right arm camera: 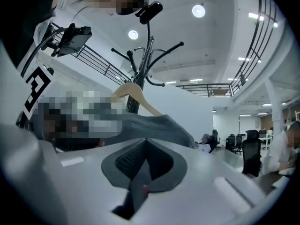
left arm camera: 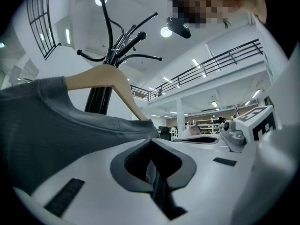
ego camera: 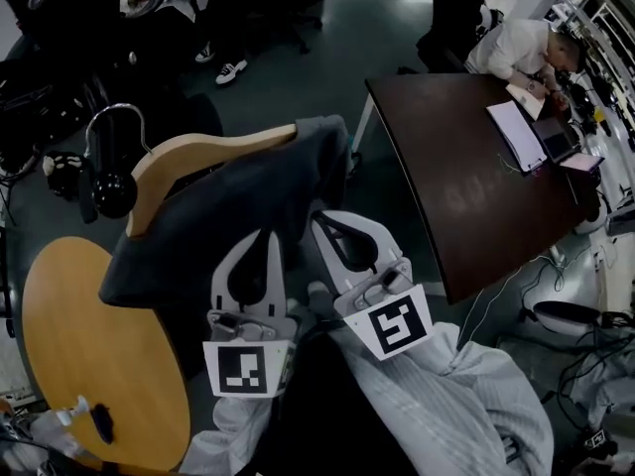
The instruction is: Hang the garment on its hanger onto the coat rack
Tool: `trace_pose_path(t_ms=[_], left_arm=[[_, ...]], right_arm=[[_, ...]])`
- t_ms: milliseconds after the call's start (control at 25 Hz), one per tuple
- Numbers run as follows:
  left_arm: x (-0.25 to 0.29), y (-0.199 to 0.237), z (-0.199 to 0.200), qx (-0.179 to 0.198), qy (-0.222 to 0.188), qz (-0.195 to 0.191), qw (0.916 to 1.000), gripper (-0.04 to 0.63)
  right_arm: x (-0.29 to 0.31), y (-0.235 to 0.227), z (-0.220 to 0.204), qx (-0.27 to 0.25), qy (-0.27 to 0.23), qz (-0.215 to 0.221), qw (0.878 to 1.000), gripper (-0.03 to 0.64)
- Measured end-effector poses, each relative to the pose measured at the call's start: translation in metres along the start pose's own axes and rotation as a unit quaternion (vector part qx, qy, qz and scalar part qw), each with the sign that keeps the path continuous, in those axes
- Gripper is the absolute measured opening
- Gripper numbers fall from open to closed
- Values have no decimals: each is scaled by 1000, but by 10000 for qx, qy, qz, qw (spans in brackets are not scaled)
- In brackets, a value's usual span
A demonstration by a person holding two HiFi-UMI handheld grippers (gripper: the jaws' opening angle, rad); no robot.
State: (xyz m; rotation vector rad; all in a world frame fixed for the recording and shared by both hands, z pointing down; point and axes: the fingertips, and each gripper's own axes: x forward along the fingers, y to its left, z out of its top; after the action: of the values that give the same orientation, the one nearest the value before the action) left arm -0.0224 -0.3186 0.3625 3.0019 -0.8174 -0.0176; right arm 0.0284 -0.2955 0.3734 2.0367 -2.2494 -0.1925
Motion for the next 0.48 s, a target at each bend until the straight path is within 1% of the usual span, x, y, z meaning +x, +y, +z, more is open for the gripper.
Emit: trace_pose_path(t_ms=[80,240,360,480], left_arm=[[8,-3,-10,56,113,-19,9999,5],[23,-8,-21,179,323,8,9993,5],[31,-8,-20,218,322,58,9992,5],[38,-3,-18,376,269,173,9988,5]], right_arm=[[5,-2,-12,-87,152,60,9998,2],[14,-13,-21,10,204,235,9995,0],[18,-20,-21,-102,158,336,9993,0],[24,-23,-17,-129,44,400,9991,0]])
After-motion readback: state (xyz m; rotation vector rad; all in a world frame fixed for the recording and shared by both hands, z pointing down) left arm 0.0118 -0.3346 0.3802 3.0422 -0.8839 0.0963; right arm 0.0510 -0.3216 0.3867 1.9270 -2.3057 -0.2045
